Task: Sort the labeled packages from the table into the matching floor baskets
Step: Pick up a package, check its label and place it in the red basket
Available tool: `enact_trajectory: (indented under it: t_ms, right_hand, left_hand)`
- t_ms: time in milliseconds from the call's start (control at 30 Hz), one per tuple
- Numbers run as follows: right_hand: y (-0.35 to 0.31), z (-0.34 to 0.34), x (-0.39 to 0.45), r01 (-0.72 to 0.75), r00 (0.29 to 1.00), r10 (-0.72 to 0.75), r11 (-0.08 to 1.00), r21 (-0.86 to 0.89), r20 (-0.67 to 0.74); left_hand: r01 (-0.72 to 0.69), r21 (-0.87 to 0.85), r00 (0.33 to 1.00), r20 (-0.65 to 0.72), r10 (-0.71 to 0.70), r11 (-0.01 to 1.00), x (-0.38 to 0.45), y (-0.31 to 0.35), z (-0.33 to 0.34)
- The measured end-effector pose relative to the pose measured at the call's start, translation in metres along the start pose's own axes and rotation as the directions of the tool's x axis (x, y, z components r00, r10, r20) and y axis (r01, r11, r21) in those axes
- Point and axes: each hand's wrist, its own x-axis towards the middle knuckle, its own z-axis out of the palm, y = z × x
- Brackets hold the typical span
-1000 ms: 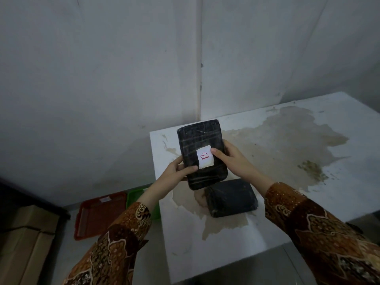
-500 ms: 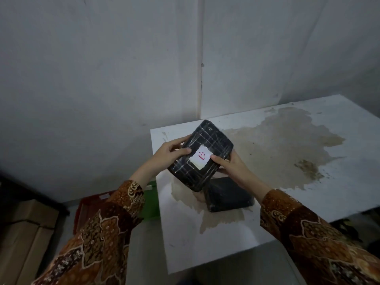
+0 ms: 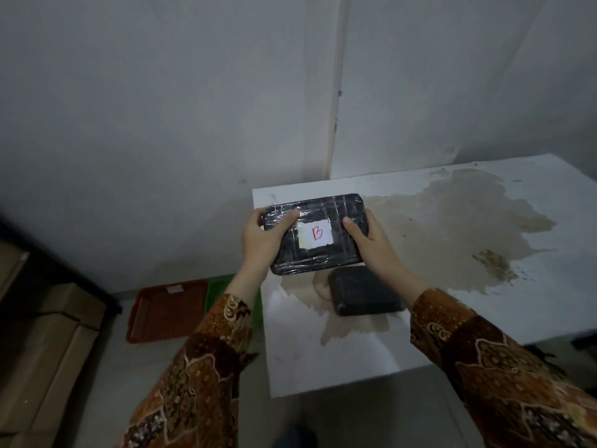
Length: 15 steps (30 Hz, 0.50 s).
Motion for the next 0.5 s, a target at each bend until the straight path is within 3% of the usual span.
enact_trajectory:
  t_ms: [167, 400, 500]
  right_hand:
    - [0.012, 0.053, -0.014, -0.066, 0.998, 0.067, 0.998, 0.017, -0.015]
    - [0.041, 0.192, -0.018, -0.223, 0.972, 0.223, 0.975, -0.015, 0.077]
    - [0.069, 0.272, -0.017, -0.32, 0.944, 0.32, 0.947, -0.017, 0.085]
  left_hand:
    - [0.007, -0.223, 0.991, -0.131, -0.037, 0.975, -0.036, -0.043, -0.039]
    - [-0.024, -0.265, 0.926, -0.37, -0.079, 0.964, -0.04, -0.103, -0.16]
    - [0.036, -0.25, 0.894, -0.425, -0.143, 0.968, -0.018, -0.133, -0.228]
